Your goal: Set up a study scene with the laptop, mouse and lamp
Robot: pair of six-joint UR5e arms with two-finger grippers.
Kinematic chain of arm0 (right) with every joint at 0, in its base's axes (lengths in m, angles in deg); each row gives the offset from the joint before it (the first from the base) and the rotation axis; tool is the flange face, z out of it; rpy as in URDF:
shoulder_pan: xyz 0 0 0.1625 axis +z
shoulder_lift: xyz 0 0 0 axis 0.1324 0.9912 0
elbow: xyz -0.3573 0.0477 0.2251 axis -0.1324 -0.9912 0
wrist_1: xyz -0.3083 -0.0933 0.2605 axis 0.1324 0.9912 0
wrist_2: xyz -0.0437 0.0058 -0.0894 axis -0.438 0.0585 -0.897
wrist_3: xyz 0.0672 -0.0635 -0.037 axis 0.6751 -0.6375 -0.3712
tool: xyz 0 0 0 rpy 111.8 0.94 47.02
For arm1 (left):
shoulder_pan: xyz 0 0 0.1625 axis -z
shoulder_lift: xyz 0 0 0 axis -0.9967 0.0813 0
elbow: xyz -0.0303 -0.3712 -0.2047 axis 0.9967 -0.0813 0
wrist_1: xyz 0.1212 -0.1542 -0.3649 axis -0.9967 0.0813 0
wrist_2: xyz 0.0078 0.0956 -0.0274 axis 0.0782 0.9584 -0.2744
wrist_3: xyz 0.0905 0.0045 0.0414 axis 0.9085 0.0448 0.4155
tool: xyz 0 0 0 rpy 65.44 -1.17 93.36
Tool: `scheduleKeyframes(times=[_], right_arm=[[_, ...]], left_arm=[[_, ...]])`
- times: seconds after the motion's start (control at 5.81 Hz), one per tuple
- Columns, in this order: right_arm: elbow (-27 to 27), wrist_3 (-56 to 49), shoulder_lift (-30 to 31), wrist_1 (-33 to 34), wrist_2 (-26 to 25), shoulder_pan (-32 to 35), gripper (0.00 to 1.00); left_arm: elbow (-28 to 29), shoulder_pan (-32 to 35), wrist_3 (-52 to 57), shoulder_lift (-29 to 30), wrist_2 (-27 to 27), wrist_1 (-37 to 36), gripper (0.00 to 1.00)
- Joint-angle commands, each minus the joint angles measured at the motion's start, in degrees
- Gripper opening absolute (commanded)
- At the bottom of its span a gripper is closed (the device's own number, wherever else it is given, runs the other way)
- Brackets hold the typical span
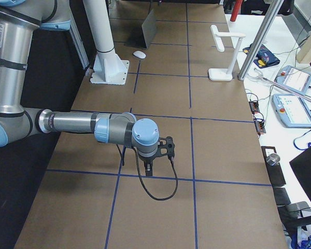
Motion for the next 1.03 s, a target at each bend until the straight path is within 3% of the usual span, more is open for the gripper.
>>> scheduleKeyframes(times=[0.0, 0.17, 0.34, 0.69, 0.86], right_arm=[[0.05, 0.09, 0.0, 0.0, 0.15, -0.31, 1.0], [0.14, 0.09, 0.0, 0.0, 0.24, -0.31, 1.0], [0.05, 0.09, 0.0, 0.0, 0.15, -0.4, 1.0], [0.05, 0.0, 0.09, 0.0, 0.15, -0.4, 1.0], [-0.04, 0.0, 0.0, 0.0, 0.15, -0.4, 1.0]], left_arm=[[-1.43, -11.9, -20.26, -0.26, 9.05, 1.76, 1.0], [-2.48, -19.96, -28.0, -0.34, 15.36, 1.76, 1.0], [-3.53, -21.52, -30.95, -0.34, 15.6, 1.76, 1.0], [-3.63, -29.49, -36.66, 0.09, 21.02, 1.76, 1.0], [-3.63, -29.97, -37.13, 0.27, 21.49, 1.76, 0.6]])
